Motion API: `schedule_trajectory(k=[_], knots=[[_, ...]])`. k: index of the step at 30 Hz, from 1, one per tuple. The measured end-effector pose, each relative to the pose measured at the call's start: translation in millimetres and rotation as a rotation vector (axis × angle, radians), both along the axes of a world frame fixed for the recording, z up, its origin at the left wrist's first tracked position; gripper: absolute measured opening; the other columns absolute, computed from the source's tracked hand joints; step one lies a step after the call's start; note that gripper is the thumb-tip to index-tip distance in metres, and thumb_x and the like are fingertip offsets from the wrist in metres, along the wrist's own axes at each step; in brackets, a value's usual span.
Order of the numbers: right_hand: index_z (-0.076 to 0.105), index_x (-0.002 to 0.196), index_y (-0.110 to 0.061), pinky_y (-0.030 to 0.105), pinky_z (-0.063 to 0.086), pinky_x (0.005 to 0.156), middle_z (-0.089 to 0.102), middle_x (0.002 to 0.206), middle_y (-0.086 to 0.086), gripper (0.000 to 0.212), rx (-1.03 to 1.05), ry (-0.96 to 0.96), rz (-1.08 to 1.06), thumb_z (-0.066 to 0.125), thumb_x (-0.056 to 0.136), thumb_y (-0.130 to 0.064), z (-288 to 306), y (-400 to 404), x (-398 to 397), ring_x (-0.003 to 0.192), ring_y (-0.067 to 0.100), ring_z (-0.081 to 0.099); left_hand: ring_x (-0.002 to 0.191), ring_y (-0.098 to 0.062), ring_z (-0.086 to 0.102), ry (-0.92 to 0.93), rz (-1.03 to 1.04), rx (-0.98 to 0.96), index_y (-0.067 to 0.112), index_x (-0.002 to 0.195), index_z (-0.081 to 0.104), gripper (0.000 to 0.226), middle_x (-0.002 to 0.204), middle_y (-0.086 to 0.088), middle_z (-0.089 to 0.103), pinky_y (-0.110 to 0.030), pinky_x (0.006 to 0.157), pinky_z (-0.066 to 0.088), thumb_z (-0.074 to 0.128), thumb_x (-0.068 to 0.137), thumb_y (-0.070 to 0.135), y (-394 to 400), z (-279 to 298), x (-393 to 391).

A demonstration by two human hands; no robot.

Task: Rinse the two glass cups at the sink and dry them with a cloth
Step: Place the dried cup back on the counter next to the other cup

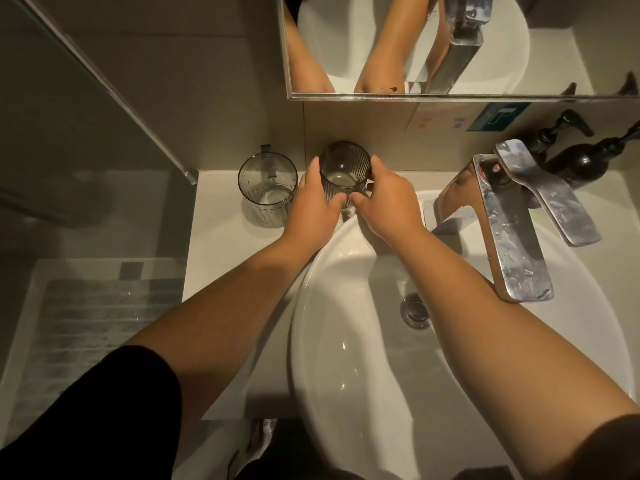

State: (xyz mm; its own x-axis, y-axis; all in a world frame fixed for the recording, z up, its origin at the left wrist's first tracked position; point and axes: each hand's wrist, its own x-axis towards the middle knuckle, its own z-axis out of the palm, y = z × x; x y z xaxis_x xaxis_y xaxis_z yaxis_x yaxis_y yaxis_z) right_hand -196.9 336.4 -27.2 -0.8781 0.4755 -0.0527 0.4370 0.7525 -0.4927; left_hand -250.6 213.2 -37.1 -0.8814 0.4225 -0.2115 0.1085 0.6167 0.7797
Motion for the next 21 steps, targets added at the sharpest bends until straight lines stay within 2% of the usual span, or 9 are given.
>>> schedule_trajectory(k=[5, 10, 16, 21], knots=[[0.045, 0.131, -0.009, 0.042, 0.048, 0.086, 0.067, 0.106, 0.012, 0.056, 0.013, -0.016, -0.006, 0.068, 0.084, -0.03, 3.6, -1.7, 1.3, 0.097, 0.034, 0.061, 0.15, -0.027, 0.026, -0.033, -0.016, -0.049, 0.011, 0.159, 0.007, 0.084, 0.164, -0.012, 0.025, -0.034, 0.116, 0.027, 0.062, 0.097, 0.026, -1.0, 8.0, 2.1], [0.04, 0.135, -0.007, 0.044, 0.043, 0.094, 0.06, 0.121, 0.015, 0.061, -0.019, -0.032, -0.037, 0.065, 0.085, -0.032, 9.1, -2.8, 6.2, 0.11, 0.037, 0.055, 0.151, -0.029, 0.025, -0.075, -0.03, -0.099, 0.009, 0.159, 0.003, 0.086, 0.166, -0.013, 0.022, -0.035, 0.117, 0.027, 0.06, 0.099, 0.031, -4.4, 15.1, 8.3], [0.028, 0.148, -0.006, 0.045, 0.028, 0.113, 0.047, 0.141, 0.015, 0.067, -0.008, -0.044, -0.025, 0.055, 0.093, -0.031, 21.6, -9.4, 25.8, 0.131, 0.034, 0.041, 0.146, -0.031, 0.035, -0.082, -0.048, -0.12, 0.008, 0.157, 0.015, 0.071, 0.161, -0.014, 0.033, -0.036, 0.112, 0.032, 0.053, 0.102, 0.031, -11.9, 29.5, 22.3], [0.042, 0.142, -0.006, 0.043, 0.029, 0.112, 0.046, 0.142, 0.014, 0.057, 0.072, 0.064, 0.039, 0.058, 0.091, -0.024, 36.5, -24.5, 46.3, 0.132, 0.033, 0.041, 0.149, -0.027, 0.03, -0.032, -0.194, -0.195, 0.014, 0.157, 0.028, 0.063, 0.162, -0.009, 0.033, -0.038, 0.118, 0.029, 0.05, 0.102, 0.036, -38.1, 54.7, 33.9]])
